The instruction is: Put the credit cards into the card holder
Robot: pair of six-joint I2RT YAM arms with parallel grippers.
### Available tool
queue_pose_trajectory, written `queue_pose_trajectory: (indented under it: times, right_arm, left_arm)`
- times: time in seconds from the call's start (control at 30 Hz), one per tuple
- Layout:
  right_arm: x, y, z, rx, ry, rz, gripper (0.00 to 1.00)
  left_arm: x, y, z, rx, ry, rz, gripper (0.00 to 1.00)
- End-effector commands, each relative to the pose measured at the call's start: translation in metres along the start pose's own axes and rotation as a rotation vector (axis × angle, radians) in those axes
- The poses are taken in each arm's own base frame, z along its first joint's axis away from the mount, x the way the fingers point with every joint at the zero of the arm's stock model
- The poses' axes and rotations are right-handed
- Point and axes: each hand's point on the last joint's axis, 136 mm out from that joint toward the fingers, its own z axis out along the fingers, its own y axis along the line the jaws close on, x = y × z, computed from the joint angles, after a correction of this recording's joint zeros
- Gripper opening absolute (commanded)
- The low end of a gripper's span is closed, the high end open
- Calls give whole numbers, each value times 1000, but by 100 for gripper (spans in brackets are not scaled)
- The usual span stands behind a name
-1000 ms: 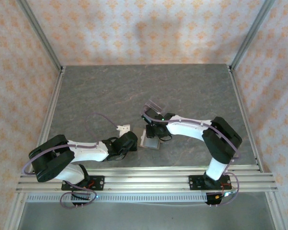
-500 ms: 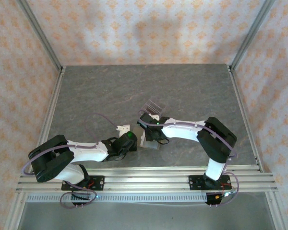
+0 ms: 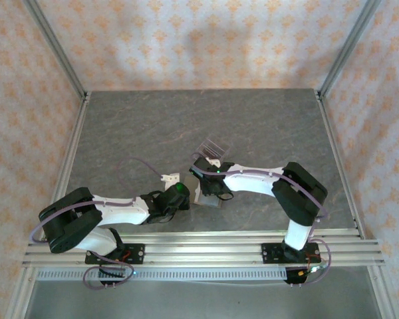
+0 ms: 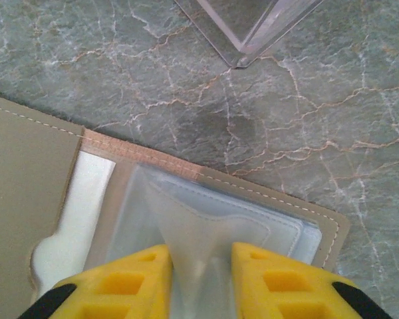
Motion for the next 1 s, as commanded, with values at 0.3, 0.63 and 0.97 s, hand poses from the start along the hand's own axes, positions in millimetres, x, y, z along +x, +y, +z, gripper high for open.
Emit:
queue_pose_trajectory:
  times: [0.3,0.63,0.97]
  right_arm:
    - [-11,10,-20,-17,-18,-17,15]
    - [-20,45,-26,-167,-5,20,35]
    - [-23,64,-21,-269,10,84,50]
  left_arm:
    - [48,35,2,-105,167,59,4]
    - [49,28,1,-88,162,42,4]
    - [49,29,-1,-80,157,35,4]
